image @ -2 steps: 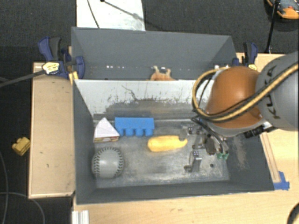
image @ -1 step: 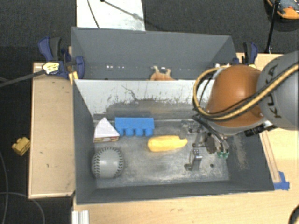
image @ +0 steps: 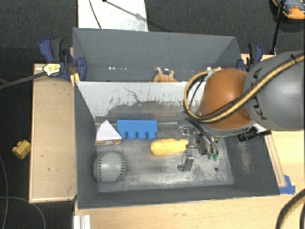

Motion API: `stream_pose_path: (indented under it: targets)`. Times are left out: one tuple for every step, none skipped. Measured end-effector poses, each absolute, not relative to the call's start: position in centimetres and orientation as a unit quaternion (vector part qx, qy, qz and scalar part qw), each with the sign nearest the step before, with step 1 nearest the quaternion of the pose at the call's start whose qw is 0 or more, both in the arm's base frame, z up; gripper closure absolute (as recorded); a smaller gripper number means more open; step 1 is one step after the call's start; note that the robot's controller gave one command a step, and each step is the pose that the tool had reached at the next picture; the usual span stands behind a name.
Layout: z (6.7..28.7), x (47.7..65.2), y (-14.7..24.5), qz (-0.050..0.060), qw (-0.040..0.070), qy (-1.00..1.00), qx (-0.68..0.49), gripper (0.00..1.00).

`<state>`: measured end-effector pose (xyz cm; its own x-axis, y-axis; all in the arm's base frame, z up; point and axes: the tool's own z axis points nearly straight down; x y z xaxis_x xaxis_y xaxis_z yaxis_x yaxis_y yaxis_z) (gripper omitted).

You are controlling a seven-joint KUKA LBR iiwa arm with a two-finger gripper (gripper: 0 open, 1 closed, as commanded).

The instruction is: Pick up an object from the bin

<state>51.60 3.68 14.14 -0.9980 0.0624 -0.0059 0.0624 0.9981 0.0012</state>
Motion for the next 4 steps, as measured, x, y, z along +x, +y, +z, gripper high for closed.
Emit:
stream_pose_path:
  targets:
    - [10.3,54.6,4.9,0.0,0.003,1.0,0.003,0.0]
    - [8.7,55.9,5.0,0.0,0.002,1.0,0.001,0.0]
    - [7.0,53.9,6.0,0.0,0.001,0.999,0.044,1.0]
    - [7.0,53.9,6.0,0.0,0.001,0.999,0.044,1.0]
